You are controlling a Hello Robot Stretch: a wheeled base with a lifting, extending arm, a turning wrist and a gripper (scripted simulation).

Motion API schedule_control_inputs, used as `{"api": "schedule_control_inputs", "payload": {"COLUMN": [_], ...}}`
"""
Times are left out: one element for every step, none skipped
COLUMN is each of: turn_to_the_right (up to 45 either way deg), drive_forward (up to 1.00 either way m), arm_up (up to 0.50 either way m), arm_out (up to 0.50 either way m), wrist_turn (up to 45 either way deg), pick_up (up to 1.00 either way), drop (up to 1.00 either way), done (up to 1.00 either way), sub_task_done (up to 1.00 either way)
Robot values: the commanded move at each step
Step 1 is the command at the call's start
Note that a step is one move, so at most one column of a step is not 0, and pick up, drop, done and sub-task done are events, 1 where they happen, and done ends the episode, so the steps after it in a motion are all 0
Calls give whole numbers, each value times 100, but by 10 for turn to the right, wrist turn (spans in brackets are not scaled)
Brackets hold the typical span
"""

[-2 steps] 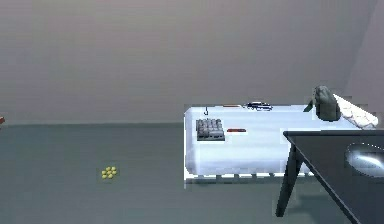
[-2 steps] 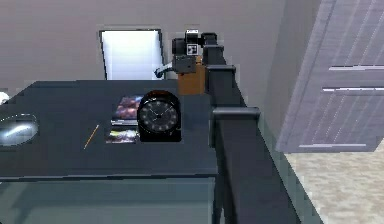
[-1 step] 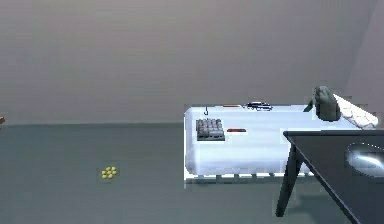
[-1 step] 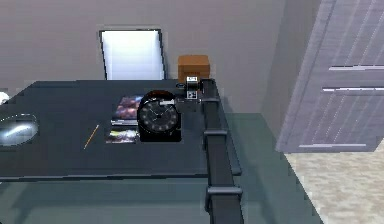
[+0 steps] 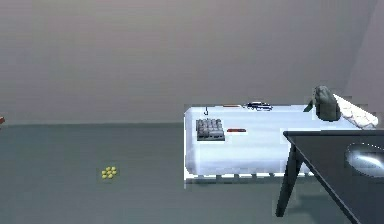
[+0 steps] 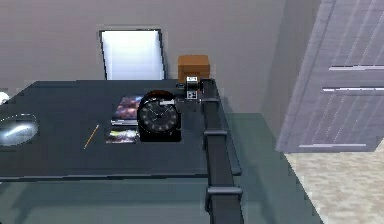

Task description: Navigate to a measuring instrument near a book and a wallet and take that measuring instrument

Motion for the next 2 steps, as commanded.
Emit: {"api": "schedule_control_inputs", "payload": {"turn_to_the_right": [0,0], "drive_forward": [0,0], "arm_up": [10,0], "arm_out": [0,0], "wrist_turn": [0,0], "pick_up": [0,0], "drop": [0,0], "done": [0,100], "sub_task_done": [0,0]}}
